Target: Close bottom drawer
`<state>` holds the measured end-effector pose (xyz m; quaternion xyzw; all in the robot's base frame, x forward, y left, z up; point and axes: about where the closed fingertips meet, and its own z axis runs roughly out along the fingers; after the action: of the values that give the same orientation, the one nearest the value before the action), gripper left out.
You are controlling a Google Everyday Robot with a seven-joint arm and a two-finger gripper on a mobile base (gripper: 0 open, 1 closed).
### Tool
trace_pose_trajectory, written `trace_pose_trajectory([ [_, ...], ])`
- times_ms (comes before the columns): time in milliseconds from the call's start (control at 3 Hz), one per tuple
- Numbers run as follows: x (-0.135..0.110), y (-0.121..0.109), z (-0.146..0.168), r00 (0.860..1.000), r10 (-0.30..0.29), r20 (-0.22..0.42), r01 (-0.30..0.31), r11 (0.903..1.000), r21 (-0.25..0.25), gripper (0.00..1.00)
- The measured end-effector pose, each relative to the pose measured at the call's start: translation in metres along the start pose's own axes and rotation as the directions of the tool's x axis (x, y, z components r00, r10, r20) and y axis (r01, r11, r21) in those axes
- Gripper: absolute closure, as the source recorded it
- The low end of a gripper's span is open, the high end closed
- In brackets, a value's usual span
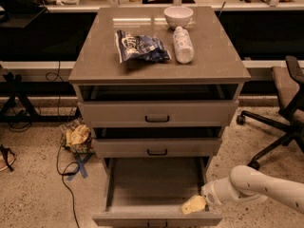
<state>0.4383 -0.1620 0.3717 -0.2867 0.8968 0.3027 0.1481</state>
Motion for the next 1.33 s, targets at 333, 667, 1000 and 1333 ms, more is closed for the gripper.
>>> trace_pose_trajectory([
  [333,0.016,-0.017,0.016,0.998,0.068,-0.014,-0.067,0.9975,0.02,0.0],
  [667,0.055,-0.055,0.034,0.982,0.19,-0.002,-0.189,0.9797,0.066,0.19],
  [1000,0.088,-0.075,0.039,0.961,0.274,0.021,-0.275,0.9559,0.103,0.42],
  [1333,0.116,-0.083,0.037,0.94,0.339,0.036,-0.341,0.9304,0.135,0.65],
])
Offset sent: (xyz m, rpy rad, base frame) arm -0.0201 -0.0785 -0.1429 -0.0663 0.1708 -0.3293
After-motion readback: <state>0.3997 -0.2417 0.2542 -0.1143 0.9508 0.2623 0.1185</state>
